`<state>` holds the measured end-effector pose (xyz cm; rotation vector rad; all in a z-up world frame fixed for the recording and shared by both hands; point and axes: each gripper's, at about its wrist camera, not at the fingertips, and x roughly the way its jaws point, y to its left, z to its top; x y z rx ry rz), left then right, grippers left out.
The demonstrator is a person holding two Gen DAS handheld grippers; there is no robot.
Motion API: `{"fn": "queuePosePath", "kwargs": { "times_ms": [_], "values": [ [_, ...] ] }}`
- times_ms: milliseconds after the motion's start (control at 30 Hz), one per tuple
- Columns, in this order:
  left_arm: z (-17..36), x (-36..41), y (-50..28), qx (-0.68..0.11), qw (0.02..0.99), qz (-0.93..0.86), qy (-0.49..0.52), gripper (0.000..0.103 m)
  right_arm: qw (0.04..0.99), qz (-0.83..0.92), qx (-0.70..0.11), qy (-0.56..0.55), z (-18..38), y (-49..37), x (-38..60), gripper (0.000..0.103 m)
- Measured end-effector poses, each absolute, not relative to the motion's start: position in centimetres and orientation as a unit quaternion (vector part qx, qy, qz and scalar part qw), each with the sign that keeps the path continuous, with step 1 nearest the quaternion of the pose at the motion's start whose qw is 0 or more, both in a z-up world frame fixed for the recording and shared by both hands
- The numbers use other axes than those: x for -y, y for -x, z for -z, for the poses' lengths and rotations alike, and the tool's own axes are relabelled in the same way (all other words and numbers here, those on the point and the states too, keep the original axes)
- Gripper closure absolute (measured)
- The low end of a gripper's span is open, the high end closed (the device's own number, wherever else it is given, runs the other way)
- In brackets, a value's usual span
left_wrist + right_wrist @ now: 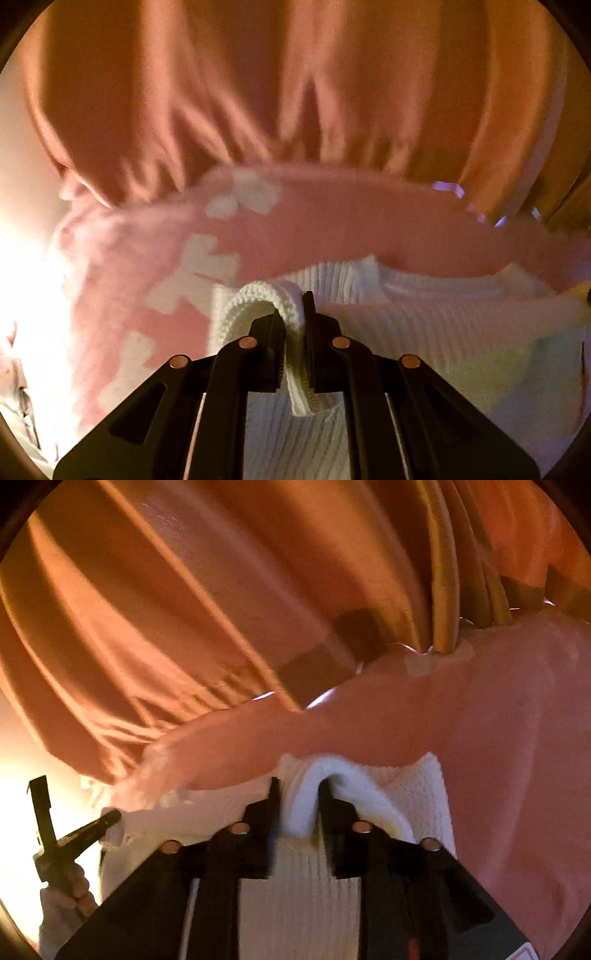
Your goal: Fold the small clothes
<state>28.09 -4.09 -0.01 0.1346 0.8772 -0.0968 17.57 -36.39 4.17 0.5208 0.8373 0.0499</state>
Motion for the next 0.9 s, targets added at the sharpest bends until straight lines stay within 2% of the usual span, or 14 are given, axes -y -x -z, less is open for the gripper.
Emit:
{"fn": "queuePosePath", "kwargs": {
  "times_ms": [67, 167, 233, 267, 333, 367, 567, 833, 867, 900],
  "values": [
    [1.8, 4.0, -28.9, -0.431, 0.899, 0.044, -0.068, 0.09, 0.887, -0.012, -0.39, -0.249, -4.1, -17.4, 36.9, 0.065],
    [1.9, 4.0, -28.5, -0.423, 0.901, 0.041, -0.087, 0.075, 0.896, -0.005, -0.368, -0.248, -5.5, -16.3, 37.7, 0.06],
    [0.2, 3.2, -27.0, -0.39, 0.916, 0.03, -0.085, 0.054, 0.904, 0.014, -0.372, -0.209, -6.5, -15.5, 37.3, 0.045],
    [-0.7, 2.9, -26.0, -0.373, 0.924, 0.027, -0.084, 0.051, 0.904, 0.021, -0.386, -0.184, -6.7, -14.9, 36.7, 0.043],
    [-2.7, 2.6, -23.9, -0.349, 0.933, 0.037, -0.083, 0.035, 0.901, 0.021, -0.408, -0.15, -6.4, -13.9, 35.8, 0.043],
    [-3.2, 2.7, -23.2, -0.346, 0.934, 0.047, -0.083, 0.032, 0.898, 0.025, -0.421, -0.129, -6.1, -13.7, 35.1, 0.043],
    [-2.3, 4.0, -21.5, -0.363, 0.923, 0.054, -0.121, 0.03, 0.884, 0.031, -0.459, -0.089, -4.2, -14.5, 33.9, 0.043],
    [-1.9, 5.0, -21.7, -0.365, 0.92, 0.06, -0.127, 0.03, 0.856, 0.033, -0.505, -0.103, -1.6, -15.1, 34.9, 0.043],
    [-1.8, 5.1, -21.7, -0.366, 0.92, 0.058, -0.131, 0.03, 0.847, 0.031, -0.518, -0.11, -1.1, -15.1, 35.0, 0.045],
    [-1.7, 5.1, -21.7, -0.368, 0.919, 0.055, -0.133, 0.03, 0.844, 0.027, -0.524, -0.112, -0.9, -15.2, 35.0, 0.06]
  ]
}}
